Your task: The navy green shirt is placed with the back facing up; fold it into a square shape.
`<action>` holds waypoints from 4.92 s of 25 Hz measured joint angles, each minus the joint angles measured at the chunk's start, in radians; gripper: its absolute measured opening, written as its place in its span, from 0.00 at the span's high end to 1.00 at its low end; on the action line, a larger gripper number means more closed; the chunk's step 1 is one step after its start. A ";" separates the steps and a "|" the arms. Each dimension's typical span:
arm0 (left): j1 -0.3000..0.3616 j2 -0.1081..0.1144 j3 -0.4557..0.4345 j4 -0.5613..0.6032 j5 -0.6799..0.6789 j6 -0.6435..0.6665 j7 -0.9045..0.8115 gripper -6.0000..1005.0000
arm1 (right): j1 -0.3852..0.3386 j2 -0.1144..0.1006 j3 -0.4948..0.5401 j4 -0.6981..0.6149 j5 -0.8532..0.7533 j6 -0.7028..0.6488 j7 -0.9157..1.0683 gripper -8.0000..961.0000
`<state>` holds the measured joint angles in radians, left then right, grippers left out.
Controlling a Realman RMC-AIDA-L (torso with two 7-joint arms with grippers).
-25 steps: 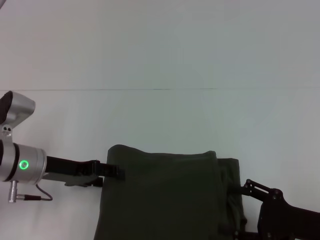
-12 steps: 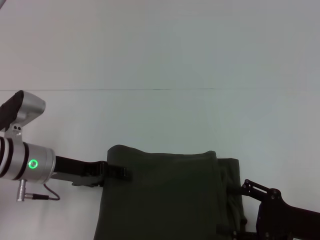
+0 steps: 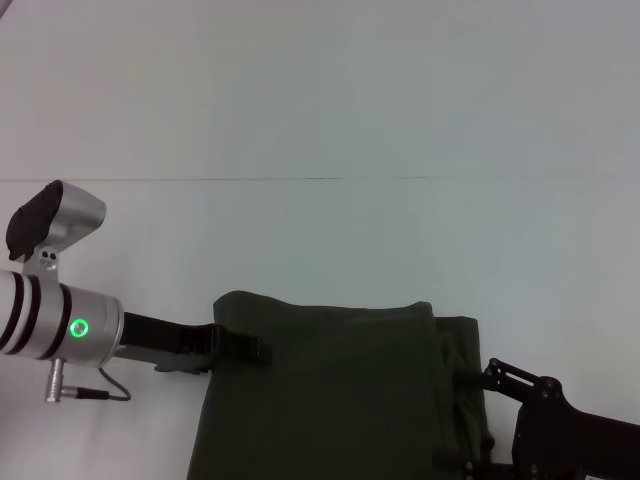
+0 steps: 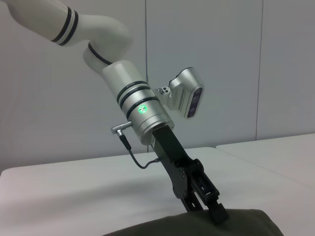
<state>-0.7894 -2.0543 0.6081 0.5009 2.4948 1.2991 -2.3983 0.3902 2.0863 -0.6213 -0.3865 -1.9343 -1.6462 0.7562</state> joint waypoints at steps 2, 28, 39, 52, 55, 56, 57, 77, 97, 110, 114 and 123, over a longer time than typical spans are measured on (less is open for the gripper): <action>0.004 -0.002 0.005 0.005 0.001 -0.013 0.000 0.20 | 0.001 0.001 0.000 0.000 0.000 0.001 0.000 0.05; 0.017 0.000 -0.004 0.008 -0.062 -0.065 0.059 0.93 | 0.030 0.004 0.000 0.000 0.000 0.035 0.003 0.05; 0.091 0.026 -0.170 0.019 -0.083 -0.082 0.064 0.94 | 0.041 0.004 0.000 0.001 0.006 0.042 0.005 0.05; 0.201 0.000 -0.284 0.020 -0.159 -0.056 0.087 0.94 | 0.049 0.004 0.000 0.002 0.004 0.043 0.000 0.05; 0.200 0.000 -0.282 0.021 -0.159 -0.056 0.117 0.93 | 0.053 0.004 0.000 0.002 0.002 0.043 0.000 0.05; 0.200 0.000 -0.282 0.021 -0.160 -0.056 0.131 0.93 | 0.054 0.004 0.000 0.002 0.001 0.043 0.000 0.05; 0.200 0.000 -0.283 0.021 -0.160 -0.056 0.140 0.93 | 0.055 0.004 0.000 0.002 0.000 0.043 0.000 0.05; 0.341 -0.063 -0.289 0.396 -0.381 0.546 0.848 0.20 | 0.159 0.011 -0.039 0.039 0.054 0.067 0.068 0.05; 0.621 -0.122 -0.315 0.290 -0.291 0.618 1.504 0.07 | 0.010 0.011 -0.099 0.109 0.069 0.058 -0.168 0.05; 0.591 -0.120 -0.313 0.248 -0.289 0.570 1.502 0.07 | 0.013 0.011 -0.068 0.128 0.074 0.094 -0.185 0.05; 0.581 -0.118 -0.314 0.247 -0.291 0.555 1.496 0.07 | 0.018 0.012 -0.068 0.128 0.074 0.100 -0.186 0.05; 0.554 -0.113 -0.311 0.232 -0.287 0.513 1.445 0.07 | 0.027 0.012 -0.067 0.133 0.074 0.126 -0.186 0.05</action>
<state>-0.2354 -2.1675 0.2970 0.7329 2.2083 1.8123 -0.9528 0.4169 2.0985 -0.6886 -0.2533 -1.8605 -1.5202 0.5705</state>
